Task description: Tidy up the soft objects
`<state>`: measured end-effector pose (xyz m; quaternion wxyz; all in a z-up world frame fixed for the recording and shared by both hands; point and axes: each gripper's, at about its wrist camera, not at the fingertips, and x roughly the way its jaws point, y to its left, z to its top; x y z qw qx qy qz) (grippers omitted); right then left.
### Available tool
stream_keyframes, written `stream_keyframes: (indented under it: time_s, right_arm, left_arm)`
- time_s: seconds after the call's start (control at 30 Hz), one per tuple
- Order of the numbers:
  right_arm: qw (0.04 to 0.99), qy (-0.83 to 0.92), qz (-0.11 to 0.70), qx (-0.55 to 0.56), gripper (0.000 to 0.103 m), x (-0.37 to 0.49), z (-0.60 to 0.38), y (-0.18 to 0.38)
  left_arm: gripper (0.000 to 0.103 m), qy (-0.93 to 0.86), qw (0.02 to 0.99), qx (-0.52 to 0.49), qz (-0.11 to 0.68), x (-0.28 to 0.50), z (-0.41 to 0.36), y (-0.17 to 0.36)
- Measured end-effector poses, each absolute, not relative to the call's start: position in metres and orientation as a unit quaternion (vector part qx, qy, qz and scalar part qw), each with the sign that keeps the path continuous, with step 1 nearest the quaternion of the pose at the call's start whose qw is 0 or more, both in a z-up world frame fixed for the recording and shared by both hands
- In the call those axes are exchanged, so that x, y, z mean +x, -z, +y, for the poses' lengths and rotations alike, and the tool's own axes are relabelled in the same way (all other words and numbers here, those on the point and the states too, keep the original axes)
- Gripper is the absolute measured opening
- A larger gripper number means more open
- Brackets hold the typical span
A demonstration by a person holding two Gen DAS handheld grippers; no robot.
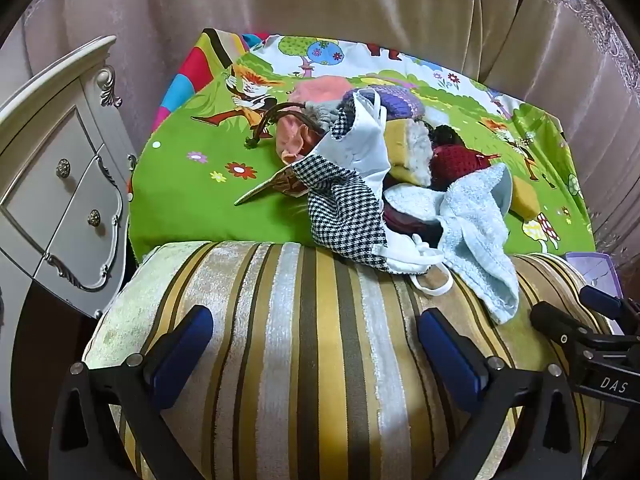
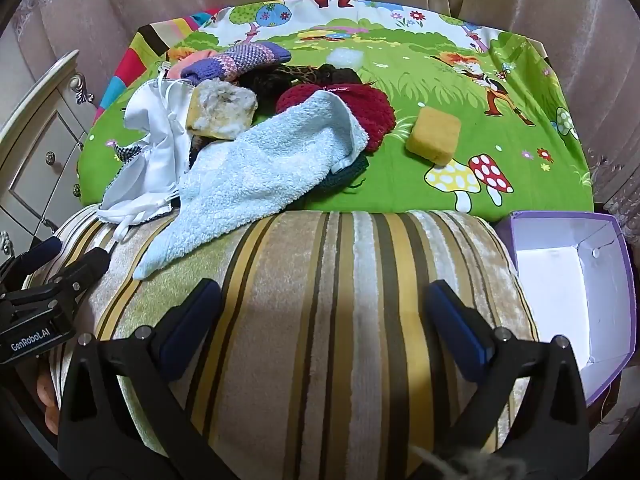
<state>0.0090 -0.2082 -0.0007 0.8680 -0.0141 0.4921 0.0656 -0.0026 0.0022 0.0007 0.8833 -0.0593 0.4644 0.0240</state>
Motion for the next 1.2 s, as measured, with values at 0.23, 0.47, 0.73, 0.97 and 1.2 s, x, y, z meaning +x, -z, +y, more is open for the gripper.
stream_keyframes:
  time_s: [0.23, 0.47, 0.73, 0.97, 1.2]
  right_arm:
    - [0.873, -0.064, 0.484, -0.017, 0.103, 0.0072, -0.2043, -0.0002]
    - [0.875, -0.062, 0.479, -0.023, 0.103, 0.0073, -0.2029, 0.0009]
    - [0.878, -0.061, 0.474, -0.023, 0.103, 0.0063, -0.2035, 0.0022]
    - [0.878, -0.063, 0.474, -0.020, 0.103, 0.0064, -0.2041, 0.0016]
    - [0.873, -0.078, 0.480, -0.023, 0.103, 0.0086, -0.2072, 0.0015]
  left_arm:
    - [0.103, -0.026, 0.884, -0.057, 0.464, -0.0033, 0.0018, -0.0010]
    - [0.103, -0.034, 0.883, -0.055, 0.465, -0.0026, -0.0013, -0.0026]
    - [0.103, -0.039, 0.883, -0.056, 0.464, -0.0022, -0.0015, -0.0025]
    - [0.103, -0.045, 0.886, -0.049, 0.460, -0.0030, -0.0031, -0.0032]
    - [0.103, -0.046, 0.886, -0.048, 0.459, -0.0039, -0.0039, -0.0028]
